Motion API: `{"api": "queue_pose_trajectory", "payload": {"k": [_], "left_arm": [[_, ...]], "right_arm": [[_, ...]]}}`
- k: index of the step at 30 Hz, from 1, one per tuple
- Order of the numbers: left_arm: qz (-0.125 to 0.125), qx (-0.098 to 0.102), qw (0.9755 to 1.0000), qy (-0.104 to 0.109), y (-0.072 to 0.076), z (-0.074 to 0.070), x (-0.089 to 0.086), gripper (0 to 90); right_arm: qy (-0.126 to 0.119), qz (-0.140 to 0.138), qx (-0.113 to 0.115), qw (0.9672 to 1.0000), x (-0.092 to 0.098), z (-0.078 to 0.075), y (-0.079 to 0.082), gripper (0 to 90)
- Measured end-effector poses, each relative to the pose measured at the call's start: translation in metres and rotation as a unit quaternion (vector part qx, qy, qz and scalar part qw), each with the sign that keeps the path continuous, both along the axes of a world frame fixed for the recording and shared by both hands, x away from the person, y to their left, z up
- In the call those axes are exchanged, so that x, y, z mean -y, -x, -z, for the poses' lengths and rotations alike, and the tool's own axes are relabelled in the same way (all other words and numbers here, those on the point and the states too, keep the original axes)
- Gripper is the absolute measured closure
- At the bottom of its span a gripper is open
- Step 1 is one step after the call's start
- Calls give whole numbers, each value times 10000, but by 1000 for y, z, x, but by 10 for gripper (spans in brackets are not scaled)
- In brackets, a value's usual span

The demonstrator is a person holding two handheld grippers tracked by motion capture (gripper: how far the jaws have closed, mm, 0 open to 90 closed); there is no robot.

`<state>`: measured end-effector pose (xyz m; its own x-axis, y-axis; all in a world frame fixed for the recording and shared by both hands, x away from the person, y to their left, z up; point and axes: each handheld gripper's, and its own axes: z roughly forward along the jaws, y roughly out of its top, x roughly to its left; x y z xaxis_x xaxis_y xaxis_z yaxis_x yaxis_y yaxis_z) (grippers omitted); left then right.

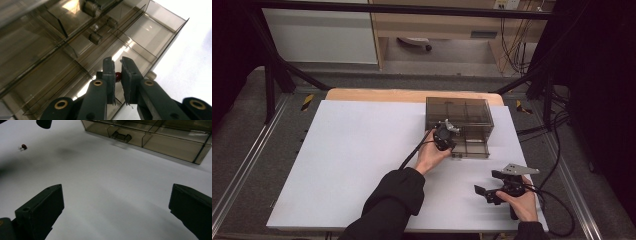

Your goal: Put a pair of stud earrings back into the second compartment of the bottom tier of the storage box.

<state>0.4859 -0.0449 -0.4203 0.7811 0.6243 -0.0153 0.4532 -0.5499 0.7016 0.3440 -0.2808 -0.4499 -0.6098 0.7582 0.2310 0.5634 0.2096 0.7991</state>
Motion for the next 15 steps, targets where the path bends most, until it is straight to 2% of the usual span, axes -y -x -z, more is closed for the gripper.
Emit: {"api": "queue_pose_trajectory", "payload": {"k": [3, 4, 6, 11, 12, 15], "left_arm": [[38, 2, 10000, 29, 0, 2, 1, 795], [43, 8, 10000, 28, 0, 1, 1, 756], [51, 7, 10000, 14, 1, -1, -1, 742], [55, -7, 10000, 64, 7, -13, -10, 650], [69, -11, 9999, 75, 9, -16, -13, 598], [125, 8, 9998, 143, 18, -23, -23, 554]], "right_arm": [[4, 2, -10, 10000, 0, 0, 0, 6], [1, -6, 0, 10000, 0, 0, 0, 6], [0, -8, 1, 10000, 0, 0, 0, 6], [2, -2, 0, 10000, 0, 0, 0, 6], [0, 2, 3, 10000, 0, 0, 0, 6], [1, 9, -9, 10000, 0, 0, 0, 6]]}}
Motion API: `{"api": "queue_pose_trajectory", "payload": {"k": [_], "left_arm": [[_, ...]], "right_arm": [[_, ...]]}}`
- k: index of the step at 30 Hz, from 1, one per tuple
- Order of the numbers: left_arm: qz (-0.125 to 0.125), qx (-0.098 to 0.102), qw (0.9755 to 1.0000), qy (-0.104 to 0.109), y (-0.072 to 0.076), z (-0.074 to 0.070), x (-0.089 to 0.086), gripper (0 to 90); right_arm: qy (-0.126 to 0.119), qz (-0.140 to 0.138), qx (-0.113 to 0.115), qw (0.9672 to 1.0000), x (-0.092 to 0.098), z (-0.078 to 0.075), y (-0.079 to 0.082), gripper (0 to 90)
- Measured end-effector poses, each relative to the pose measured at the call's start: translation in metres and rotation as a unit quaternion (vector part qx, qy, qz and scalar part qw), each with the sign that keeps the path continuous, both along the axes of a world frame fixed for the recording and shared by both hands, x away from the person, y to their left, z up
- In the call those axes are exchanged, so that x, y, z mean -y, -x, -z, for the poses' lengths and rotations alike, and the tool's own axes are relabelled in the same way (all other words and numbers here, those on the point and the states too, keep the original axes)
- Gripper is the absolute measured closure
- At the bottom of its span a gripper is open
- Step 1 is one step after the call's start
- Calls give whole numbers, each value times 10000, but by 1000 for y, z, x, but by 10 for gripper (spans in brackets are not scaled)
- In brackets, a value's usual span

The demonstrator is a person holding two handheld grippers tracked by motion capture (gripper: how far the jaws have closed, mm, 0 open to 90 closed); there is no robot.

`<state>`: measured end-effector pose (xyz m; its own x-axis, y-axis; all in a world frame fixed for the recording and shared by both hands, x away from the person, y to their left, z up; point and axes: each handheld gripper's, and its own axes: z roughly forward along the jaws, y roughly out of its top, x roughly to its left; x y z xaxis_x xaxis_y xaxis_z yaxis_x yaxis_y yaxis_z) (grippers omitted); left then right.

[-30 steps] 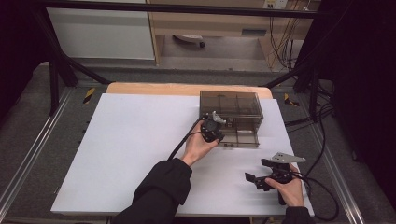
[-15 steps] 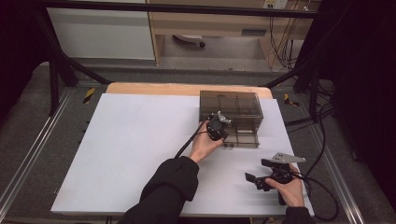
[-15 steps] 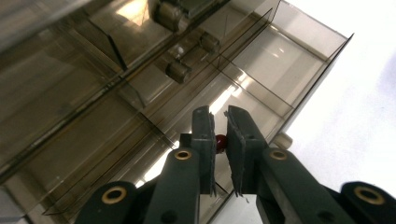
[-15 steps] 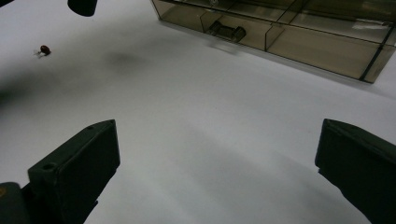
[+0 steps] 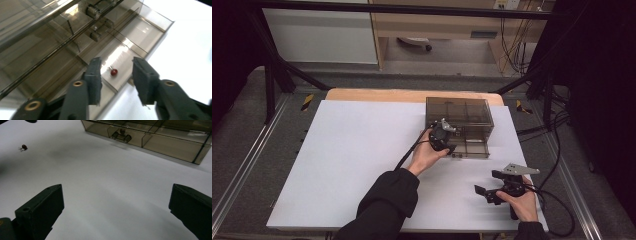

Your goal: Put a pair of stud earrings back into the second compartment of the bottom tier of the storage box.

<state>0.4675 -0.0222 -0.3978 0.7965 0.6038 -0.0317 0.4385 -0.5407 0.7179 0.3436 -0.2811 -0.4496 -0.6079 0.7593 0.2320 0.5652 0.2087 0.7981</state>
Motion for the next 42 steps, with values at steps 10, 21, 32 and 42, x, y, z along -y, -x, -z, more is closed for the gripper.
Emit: {"api": "queue_pose_trajectory", "payload": {"k": [10, 21, 32, 42], "left_arm": [[230, -53, 9992, 334, 31, -16, -43, 326], [258, 139, 9991, 321, 58, -22, -92, 180], [47, 123, 9997, 196, 76, -6, -140, 87], [-130, -29, 9999, 35, 89, 19, -175, 77]], "right_arm": [[45, 1, -5, 10000, -1, 1, 0, 6], [49, 7, 7, 10000, 0, 1, 0, 6], [54, 18, -3, 10000, 0, 1, 0, 6], [74, 17, -9, 10000, -1, 1, 0, 6]]}}
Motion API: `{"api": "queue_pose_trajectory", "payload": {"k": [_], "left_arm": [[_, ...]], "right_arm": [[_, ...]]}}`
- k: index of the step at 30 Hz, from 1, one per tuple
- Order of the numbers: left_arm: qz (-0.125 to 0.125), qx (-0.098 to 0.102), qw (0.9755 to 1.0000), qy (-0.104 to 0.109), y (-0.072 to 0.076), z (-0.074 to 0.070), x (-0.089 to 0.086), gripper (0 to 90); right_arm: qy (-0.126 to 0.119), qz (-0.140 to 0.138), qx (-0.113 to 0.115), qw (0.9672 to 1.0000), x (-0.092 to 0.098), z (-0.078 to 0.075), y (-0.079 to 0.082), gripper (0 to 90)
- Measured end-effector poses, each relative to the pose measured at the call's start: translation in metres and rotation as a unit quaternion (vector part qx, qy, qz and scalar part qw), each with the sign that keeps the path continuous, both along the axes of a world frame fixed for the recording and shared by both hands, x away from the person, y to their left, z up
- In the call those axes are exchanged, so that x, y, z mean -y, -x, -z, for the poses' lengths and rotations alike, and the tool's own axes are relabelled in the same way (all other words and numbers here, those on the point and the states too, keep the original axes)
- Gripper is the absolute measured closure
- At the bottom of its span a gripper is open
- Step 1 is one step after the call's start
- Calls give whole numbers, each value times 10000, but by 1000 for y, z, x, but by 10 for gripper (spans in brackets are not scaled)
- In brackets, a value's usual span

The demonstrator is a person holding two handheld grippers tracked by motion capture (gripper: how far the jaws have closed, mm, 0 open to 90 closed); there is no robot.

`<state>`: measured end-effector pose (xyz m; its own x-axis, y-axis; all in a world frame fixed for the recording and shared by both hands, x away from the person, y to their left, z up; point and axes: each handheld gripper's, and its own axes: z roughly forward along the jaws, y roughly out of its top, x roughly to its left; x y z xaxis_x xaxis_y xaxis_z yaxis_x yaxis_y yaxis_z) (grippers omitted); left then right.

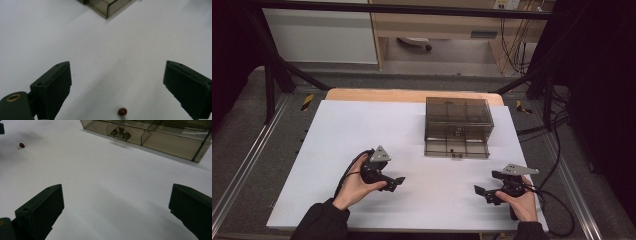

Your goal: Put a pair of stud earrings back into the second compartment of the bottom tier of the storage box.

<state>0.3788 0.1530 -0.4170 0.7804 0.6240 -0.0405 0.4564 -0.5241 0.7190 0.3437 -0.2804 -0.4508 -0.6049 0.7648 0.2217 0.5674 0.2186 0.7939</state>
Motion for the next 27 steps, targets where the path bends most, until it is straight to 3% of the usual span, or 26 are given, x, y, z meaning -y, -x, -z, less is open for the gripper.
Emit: {"api": "queue_pose_trajectory", "payload": {"k": [9, 11, 23, 27], "left_arm": [[-168, -128, 9998, 1, 10, 14, -11, 130], [-164, -166, 9997, 74, 12, 16, -12, 169], [-186, -414, 9990, 32, 17, 20, -10, 437], [-227, -348, 9991, -40, 19, 22, -10, 503]], "right_arm": [[12, -1, -2, 10000, 0, 0, 0, 6], [17, -2, -7, 10000, 0, 0, 0, 6], [22, -1, -36, 10000, -1, 1, 0, 6], [22, -6, -6, 10000, 0, 1, 0, 6]]}}
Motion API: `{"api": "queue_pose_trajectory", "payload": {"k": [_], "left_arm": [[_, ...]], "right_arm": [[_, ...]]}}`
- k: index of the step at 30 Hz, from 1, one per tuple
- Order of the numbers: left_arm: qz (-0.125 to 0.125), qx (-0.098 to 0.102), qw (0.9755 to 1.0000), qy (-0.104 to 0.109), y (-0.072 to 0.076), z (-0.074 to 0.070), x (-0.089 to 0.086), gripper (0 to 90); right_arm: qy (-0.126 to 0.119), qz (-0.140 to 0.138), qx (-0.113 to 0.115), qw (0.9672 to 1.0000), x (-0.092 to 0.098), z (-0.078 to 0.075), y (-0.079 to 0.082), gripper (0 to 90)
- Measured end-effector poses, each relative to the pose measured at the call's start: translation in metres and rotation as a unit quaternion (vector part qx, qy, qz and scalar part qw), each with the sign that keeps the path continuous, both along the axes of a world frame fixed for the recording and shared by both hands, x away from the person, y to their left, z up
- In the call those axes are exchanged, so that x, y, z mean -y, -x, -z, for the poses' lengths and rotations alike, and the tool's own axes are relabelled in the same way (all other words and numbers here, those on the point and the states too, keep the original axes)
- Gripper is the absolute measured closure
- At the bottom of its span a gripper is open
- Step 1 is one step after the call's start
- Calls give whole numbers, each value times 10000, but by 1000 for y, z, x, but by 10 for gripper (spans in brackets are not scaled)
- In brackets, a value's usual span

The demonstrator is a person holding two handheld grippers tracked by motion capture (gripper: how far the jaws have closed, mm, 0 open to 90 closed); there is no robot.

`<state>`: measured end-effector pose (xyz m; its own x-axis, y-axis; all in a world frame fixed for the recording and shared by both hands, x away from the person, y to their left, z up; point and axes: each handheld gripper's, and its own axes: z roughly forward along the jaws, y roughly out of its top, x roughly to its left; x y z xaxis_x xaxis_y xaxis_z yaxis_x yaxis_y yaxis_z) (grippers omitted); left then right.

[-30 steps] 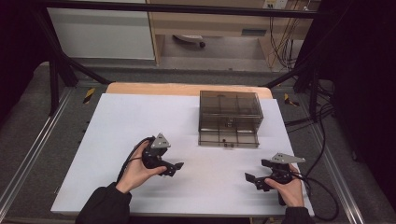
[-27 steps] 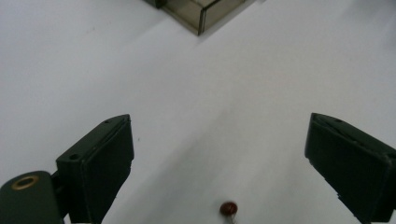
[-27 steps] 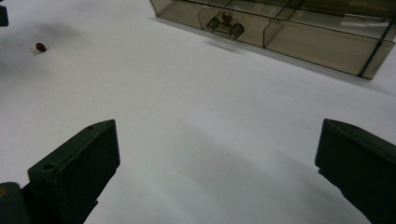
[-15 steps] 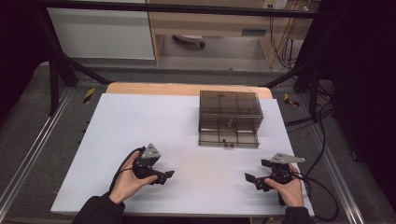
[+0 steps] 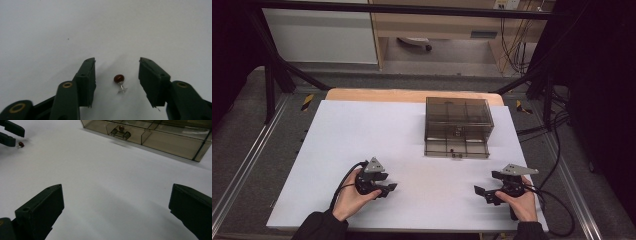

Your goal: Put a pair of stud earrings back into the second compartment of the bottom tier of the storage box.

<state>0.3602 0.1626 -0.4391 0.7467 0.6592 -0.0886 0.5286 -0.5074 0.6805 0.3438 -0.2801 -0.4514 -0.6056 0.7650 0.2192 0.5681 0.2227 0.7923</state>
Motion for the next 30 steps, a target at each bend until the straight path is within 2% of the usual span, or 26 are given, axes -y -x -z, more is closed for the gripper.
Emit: {"api": "queue_pose_trajectory", "payload": {"k": [6, 9, 15, 23, 30], "left_arm": [[33, -27, 10000, -76, 1, 1, 0, 640], [52, 10, 9999, -141, 1, 1, 1, 671], [95, -42, 9997, -228, 1, 4, 4, 723], [47, 16, 9995, -314, 2, 4, 5, 788], [59, 11, 9994, -350, 1, 3, 6, 803]], "right_arm": [[2, -2, -3, 10000, 0, 0, 0, 6], [-2, -3, -3, 10000, 0, 0, 0, 6], [1, -3, -9, 10000, 0, 0, 0, 6], [-3, -5, -3, 10000, 0, 0, 0, 6], [-4, -5, -4, 10000, 0, 0, 0, 6]]}}
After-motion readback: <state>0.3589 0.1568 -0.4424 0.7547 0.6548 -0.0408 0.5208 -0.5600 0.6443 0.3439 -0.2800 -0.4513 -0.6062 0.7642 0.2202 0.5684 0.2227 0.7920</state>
